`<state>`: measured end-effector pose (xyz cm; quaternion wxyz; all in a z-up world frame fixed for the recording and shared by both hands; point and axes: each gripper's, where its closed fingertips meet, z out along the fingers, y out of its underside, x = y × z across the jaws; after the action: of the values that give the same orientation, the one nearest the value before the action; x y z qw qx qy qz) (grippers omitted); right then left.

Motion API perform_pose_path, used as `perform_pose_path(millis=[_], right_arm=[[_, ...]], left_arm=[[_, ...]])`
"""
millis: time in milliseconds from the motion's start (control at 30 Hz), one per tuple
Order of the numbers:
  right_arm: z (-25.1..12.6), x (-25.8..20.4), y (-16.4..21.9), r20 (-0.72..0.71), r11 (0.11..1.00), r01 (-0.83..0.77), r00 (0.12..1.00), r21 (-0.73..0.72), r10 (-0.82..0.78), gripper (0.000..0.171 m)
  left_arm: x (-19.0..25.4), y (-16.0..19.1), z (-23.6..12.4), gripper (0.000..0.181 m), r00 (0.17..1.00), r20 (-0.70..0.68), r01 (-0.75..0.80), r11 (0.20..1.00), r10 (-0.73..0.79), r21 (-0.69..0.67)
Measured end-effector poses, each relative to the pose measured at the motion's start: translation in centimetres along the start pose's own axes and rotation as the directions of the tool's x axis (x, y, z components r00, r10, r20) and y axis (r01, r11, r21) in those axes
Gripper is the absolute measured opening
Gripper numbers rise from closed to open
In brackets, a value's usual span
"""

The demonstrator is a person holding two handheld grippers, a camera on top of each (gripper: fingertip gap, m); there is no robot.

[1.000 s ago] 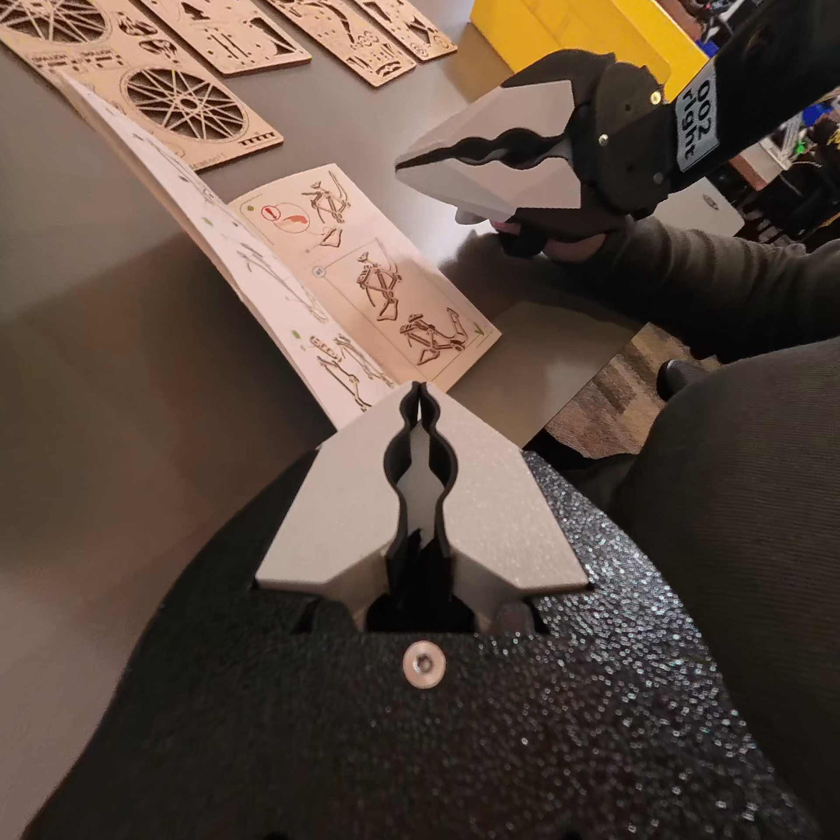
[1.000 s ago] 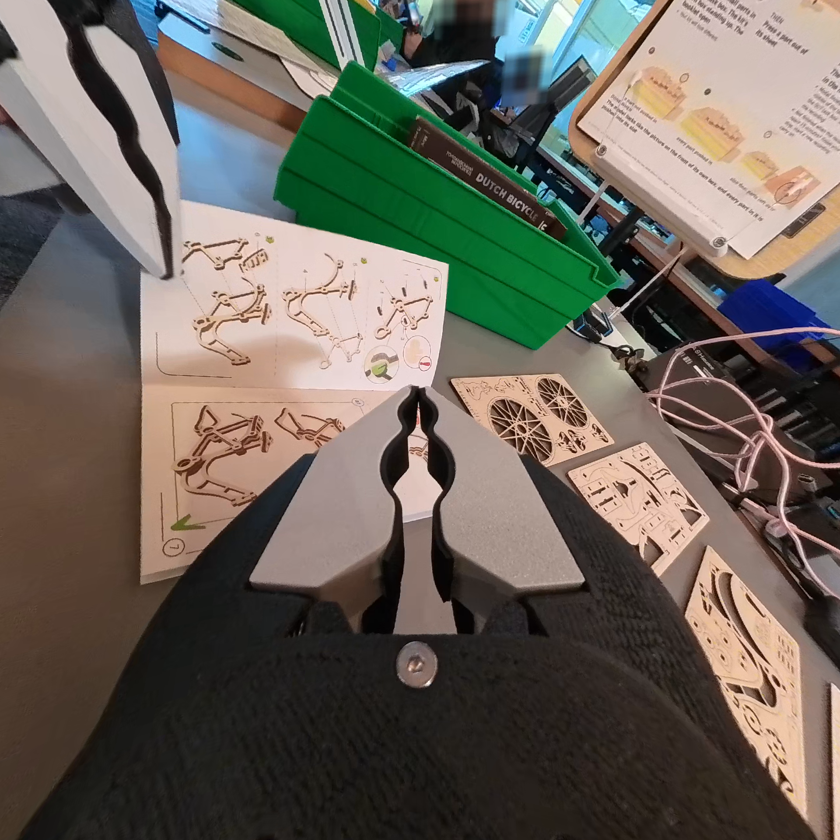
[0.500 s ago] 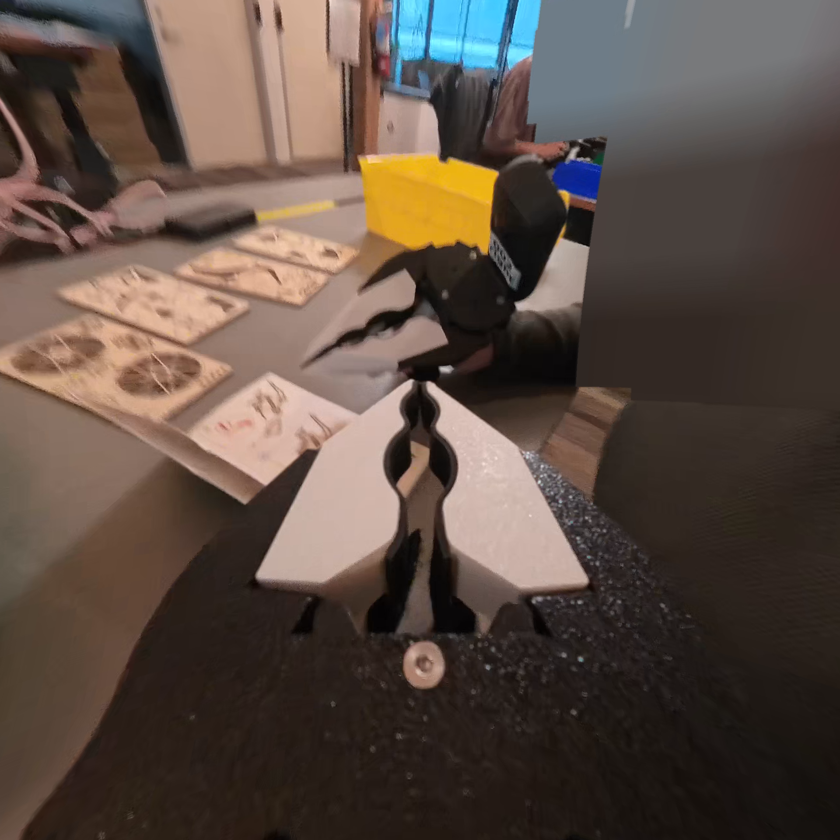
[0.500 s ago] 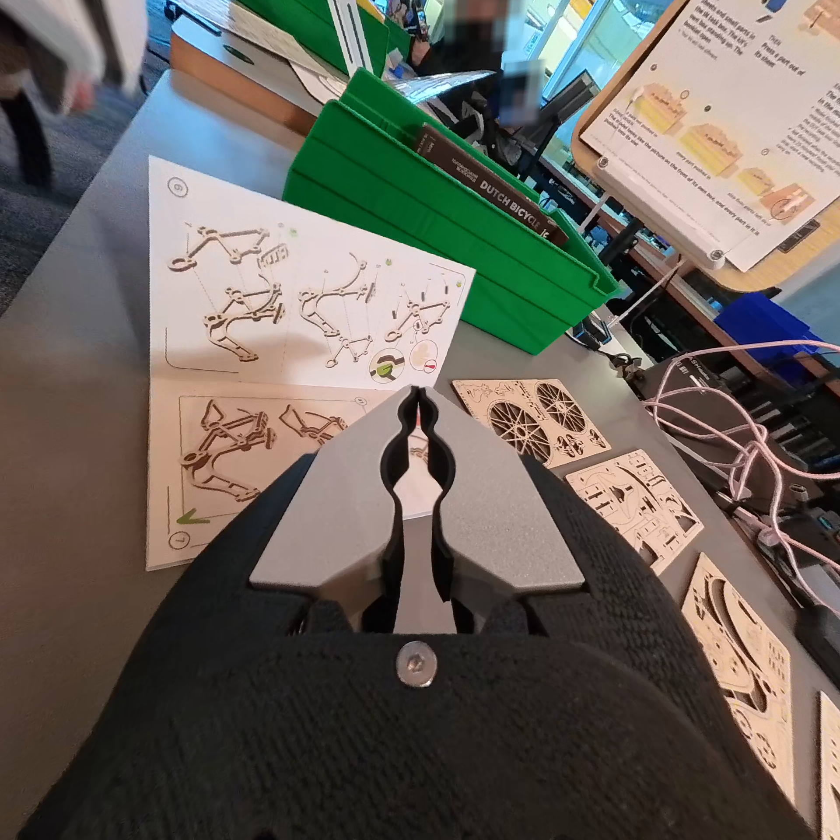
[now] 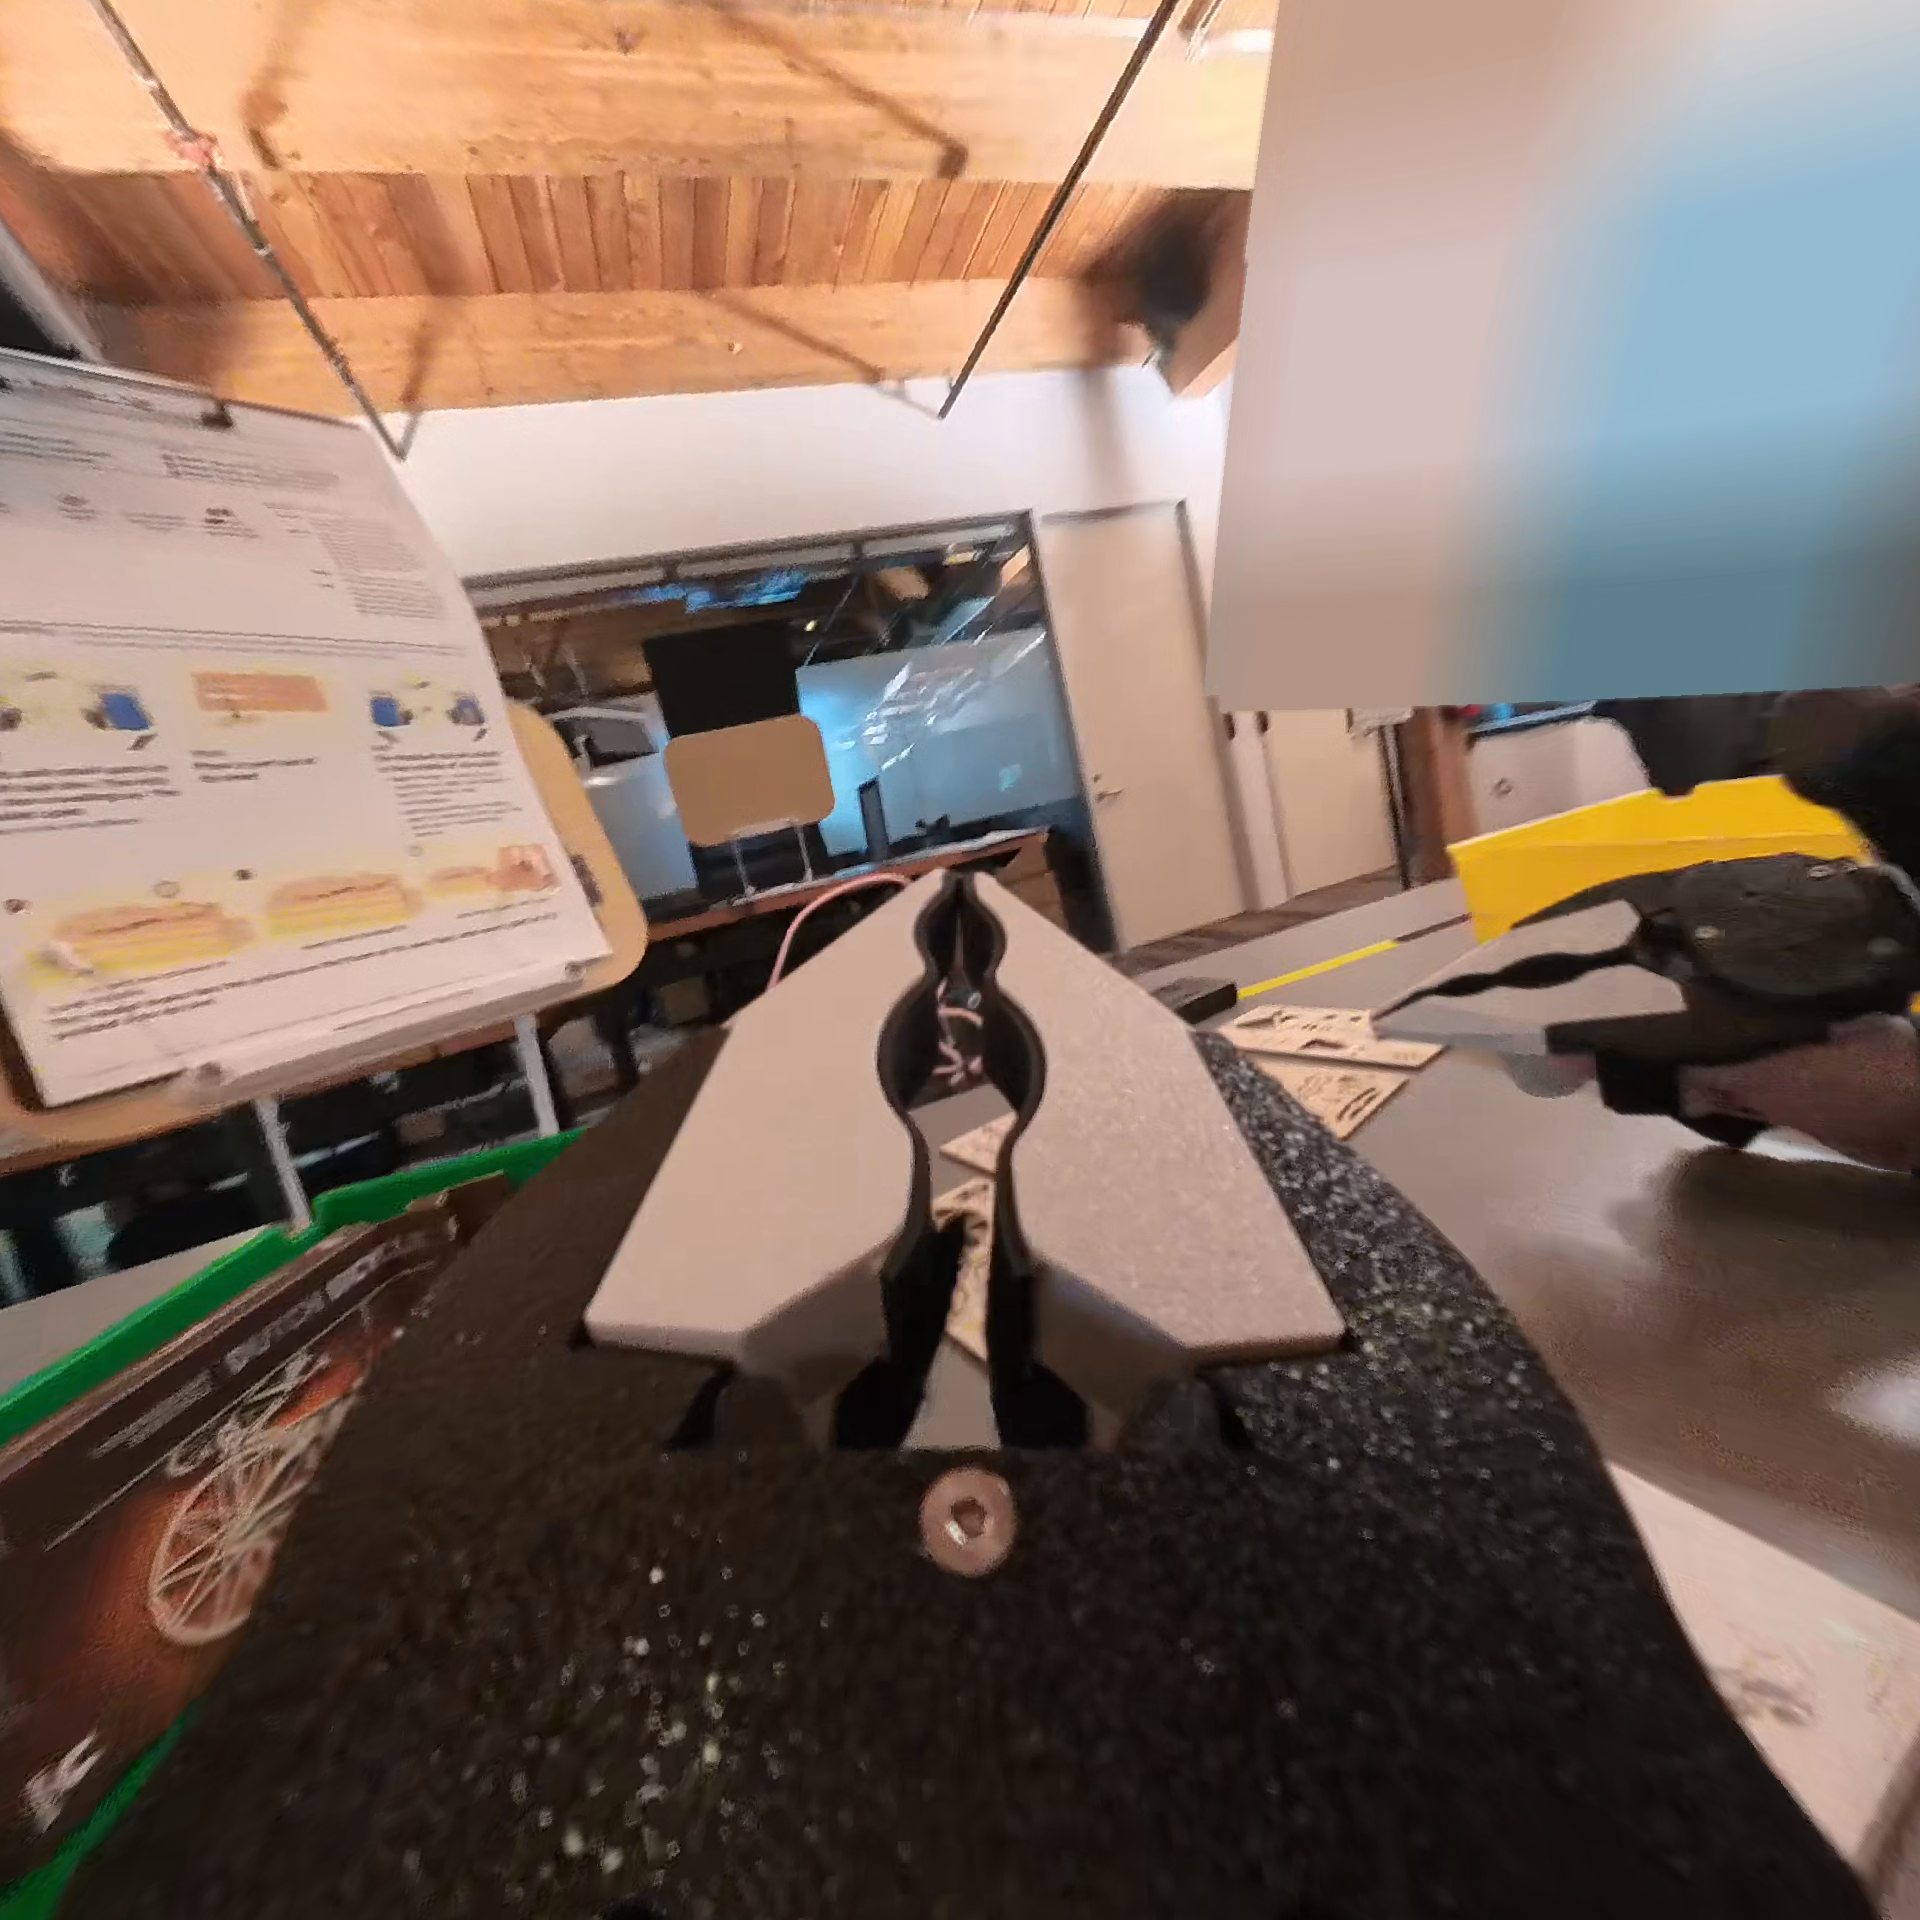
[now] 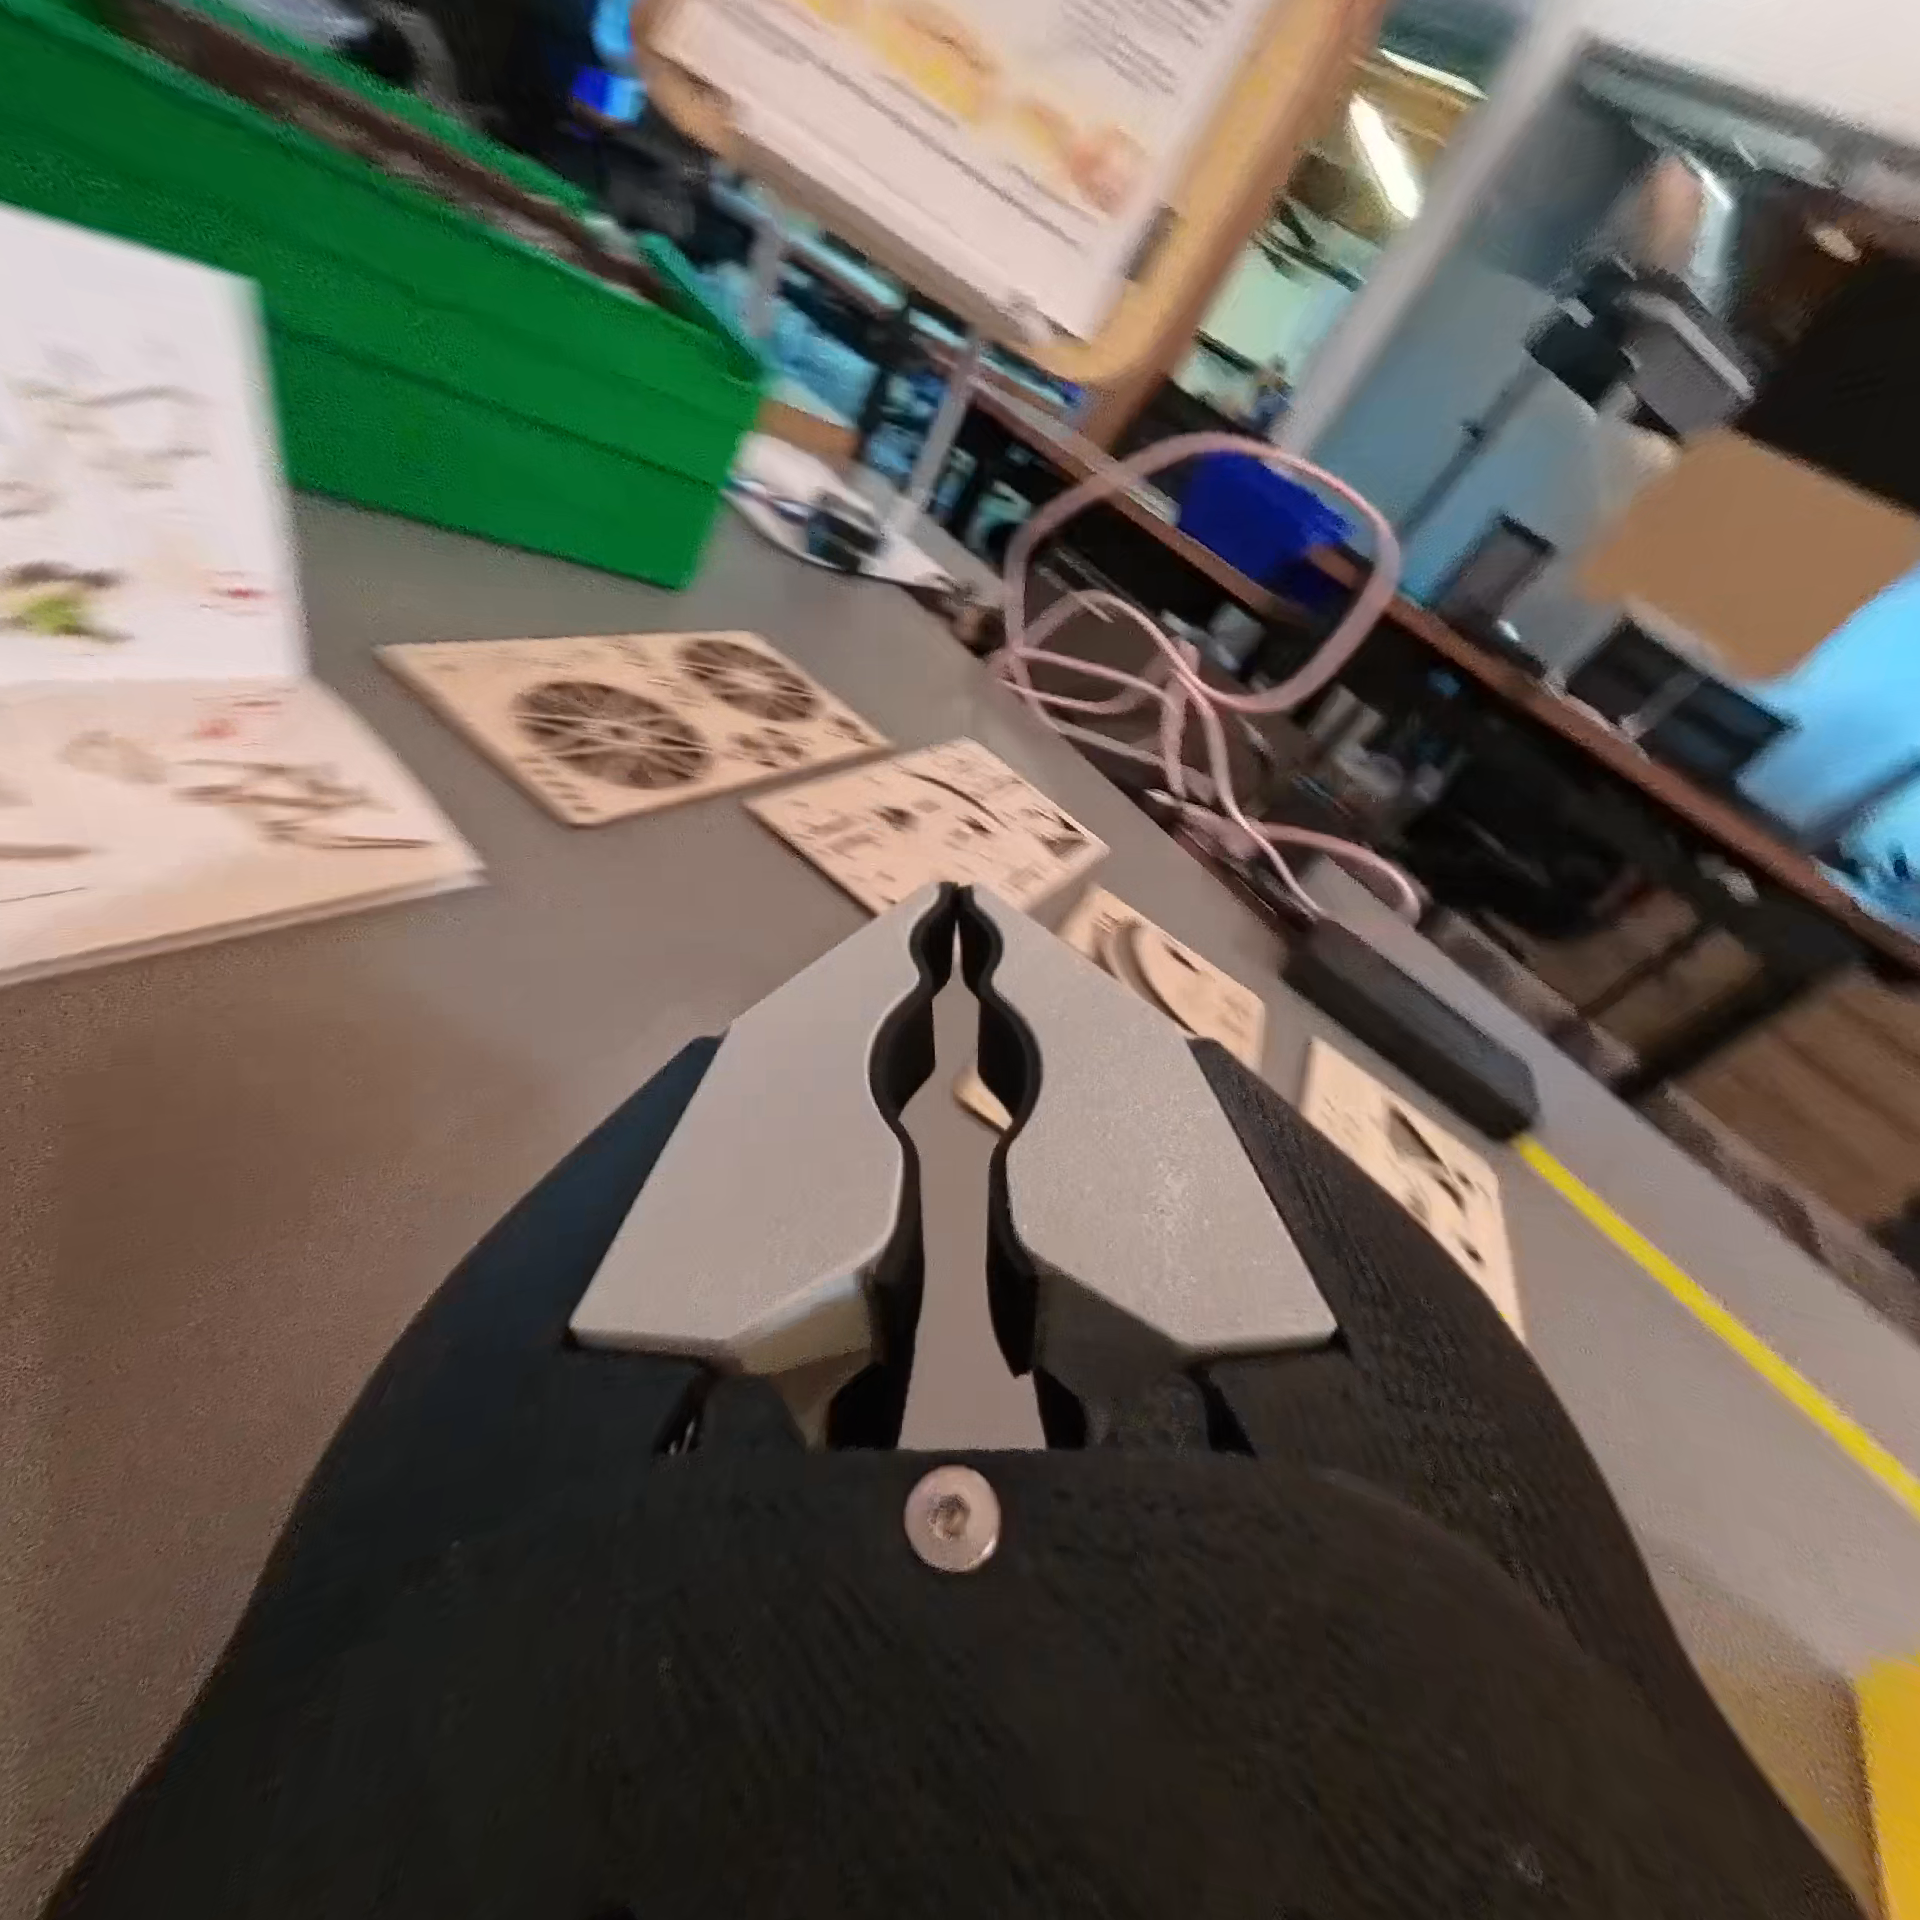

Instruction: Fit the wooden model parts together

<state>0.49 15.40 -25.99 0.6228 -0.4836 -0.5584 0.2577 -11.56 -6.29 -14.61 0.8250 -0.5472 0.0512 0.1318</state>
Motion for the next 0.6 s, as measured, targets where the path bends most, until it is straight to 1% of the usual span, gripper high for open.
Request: perform_pose_path(millis=[33,67,100,133,200,267,333,400,467,533,600], right_arm=[[-0.2,2.0,0.7,-0.058,0.999,-0.032,0.998,-0.014,0.031,0.0],[-0.6,3.9,1.5,-0.117,0.999,-0.046,0.992,-0.029,0.043,0.007],[-0.9,5.5,2.3,-0.166,0.997,-0.061,0.985,-0.054,0.051,0.01],[-1.2,6.6,3.1,-0.193,0.993,-0.082,0.979,-0.082,0.065,0.016],[-1.7,8.2,4.6,-0.224,0.981,-0.124,0.97,-0.149,0.088,0.027],[-1.9,9.7,6.0,-0.249,0.962,-0.174,0.961,-0.211,0.119,0.039],[-1.6,11.1,7.1,-0.269,0.932,-0.241,0.949,-0.271,0.167,0.05],[-0.8,12.4,8.5,-0.275,0.881,-0.321,0.933,-0.348,0.231,0.061],[0.5,13.2,9.8,-0.274,0.809,-0.409,0.908,-0.421,0.317,0.073],[2.0,13.6,11.1,-0.271,0.734,-0.475,0.88,-0.485,0.391,0.083],[3.3,14.0,12.6,-0.288,0.673,-0.514,0.857,-0.532,0.427,0.089]], left_arm=[[-0.2,0.2,0.2,0.0,1.0,0.011,-0.006,1.0,0.005,0.017],[-0.8,0.6,0.3,0.0,0.998,0.053,-0.03,0.999,0.029,0.014],[-1.7,1.1,0.2,0.0,0.992,0.109,-0.062,0.998,0.062,-0.005],[-2.3,1.5,0.1,0.0,0.983,0.15,-0.1,0.995,0.102,-0.022],[-2.8,2.1,-0.4,0.0,0.971,0.191,-0.143,0.989,0.146,-0.028],[-2.9,2.8,-0.7,0.0,0.971,0.195,-0.137,0.99,0.139,-0.025],[-3.3,3.4,-0.6,0.0,0.971,0.189,-0.136,0.989,0.144,-0.055],[-3.6,4.3,-0.5,0.0,0.975,0.18,-0.118,0.989,0.132,-0.089],[-3.5,4.7,-0.4,0.0,0.983,0.162,-0.076,0.992,0.091,-0.099],[-3.5,4.9,-0.4,0.0,0.982,0.16,-0.079,0.991,0.096,-0.11],[-3.6,5.1,-0.3,0.0,0.979,0.167,-0.094,0.987,0.115,-0.127]])
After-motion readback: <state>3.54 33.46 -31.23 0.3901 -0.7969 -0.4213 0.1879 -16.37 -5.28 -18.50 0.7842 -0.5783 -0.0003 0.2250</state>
